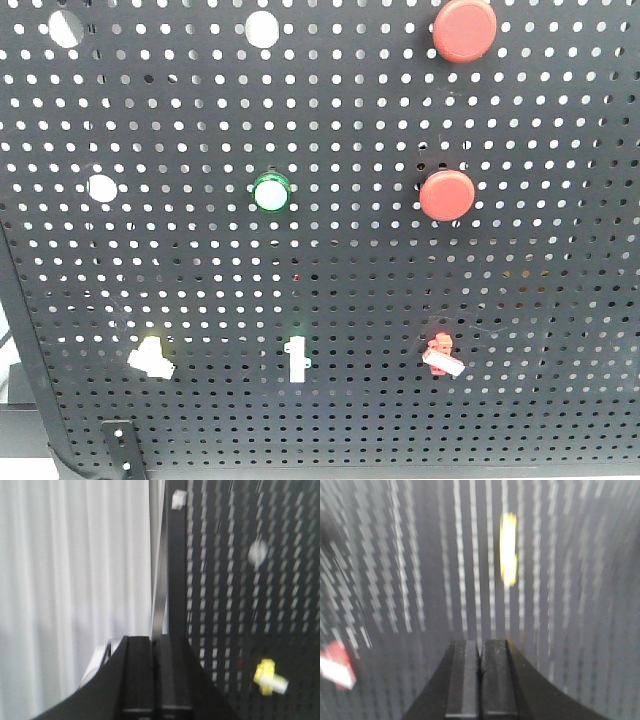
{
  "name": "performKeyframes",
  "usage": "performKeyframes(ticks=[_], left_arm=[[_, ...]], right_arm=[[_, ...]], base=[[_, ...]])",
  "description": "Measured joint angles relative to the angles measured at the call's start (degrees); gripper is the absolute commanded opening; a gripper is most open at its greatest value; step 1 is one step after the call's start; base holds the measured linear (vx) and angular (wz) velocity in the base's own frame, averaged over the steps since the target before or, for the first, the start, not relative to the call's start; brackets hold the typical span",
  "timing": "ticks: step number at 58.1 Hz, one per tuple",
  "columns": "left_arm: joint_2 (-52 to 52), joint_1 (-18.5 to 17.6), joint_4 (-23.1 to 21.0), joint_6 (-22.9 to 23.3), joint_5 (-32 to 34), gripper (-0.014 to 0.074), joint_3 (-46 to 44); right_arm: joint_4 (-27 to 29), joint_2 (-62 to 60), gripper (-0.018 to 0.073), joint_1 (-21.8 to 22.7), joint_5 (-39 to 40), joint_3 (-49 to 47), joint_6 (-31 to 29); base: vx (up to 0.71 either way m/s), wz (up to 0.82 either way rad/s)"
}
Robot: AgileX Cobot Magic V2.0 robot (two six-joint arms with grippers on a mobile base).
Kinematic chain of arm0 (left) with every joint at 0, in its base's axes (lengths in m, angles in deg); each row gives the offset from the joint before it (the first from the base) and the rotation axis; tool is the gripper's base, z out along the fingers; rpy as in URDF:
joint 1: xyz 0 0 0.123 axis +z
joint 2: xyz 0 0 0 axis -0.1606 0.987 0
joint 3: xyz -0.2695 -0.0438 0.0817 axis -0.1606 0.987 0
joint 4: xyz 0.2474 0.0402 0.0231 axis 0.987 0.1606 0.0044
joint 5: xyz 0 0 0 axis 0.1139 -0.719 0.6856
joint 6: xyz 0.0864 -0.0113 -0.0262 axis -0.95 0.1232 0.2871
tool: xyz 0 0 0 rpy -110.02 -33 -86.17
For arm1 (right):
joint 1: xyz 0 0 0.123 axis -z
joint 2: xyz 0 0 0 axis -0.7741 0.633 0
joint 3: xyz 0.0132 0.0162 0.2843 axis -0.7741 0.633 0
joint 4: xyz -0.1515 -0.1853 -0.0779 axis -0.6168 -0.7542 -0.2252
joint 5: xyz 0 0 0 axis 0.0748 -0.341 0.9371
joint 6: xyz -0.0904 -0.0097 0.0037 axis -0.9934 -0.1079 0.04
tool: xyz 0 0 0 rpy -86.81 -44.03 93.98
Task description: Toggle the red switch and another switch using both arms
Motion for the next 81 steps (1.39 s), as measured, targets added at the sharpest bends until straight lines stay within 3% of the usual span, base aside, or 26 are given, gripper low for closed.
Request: performKeyframes(ticks=[17, 25, 43, 54, 81], left_arm=[[9.3, -1.2, 0.0, 0.0, -0.1, 0.0002, 0.0], [15.5, -5.1, 0.0, 0.0, 3.7, 0.0002, 0.0], [33.0, -15.8, 0.4, 0.0, 21.1, 0.0002, 0.0], [42.7, -19.5, 0.5, 0.0, 24.5, 0.0002, -3.5], [48.1, -20.4, -0.8, -1.3, 25.0, 0.0002, -11.1]], right_arm=[[-0.1, 5.6, -0.0006, 0.0, -0.3, 0.0, 0.0], [-0.1, 5.9, -0.0006, 0.0, -0.2, 0.0, 0.0], [-0.1, 5.9, -0.0006, 0.0, 1.9, 0.0, 0.0], [-0.1, 5.9, -0.0006, 0.0, 3.4, 0.0, 0.0], [-0.1, 5.9, -0.0006, 0.0, 3.7, 0.0, 0.0]], base=[[0.0, 0.0], [0.0, 0.0], [0.0, 0.0], [0.0, 0.0], [0.0, 0.0]])
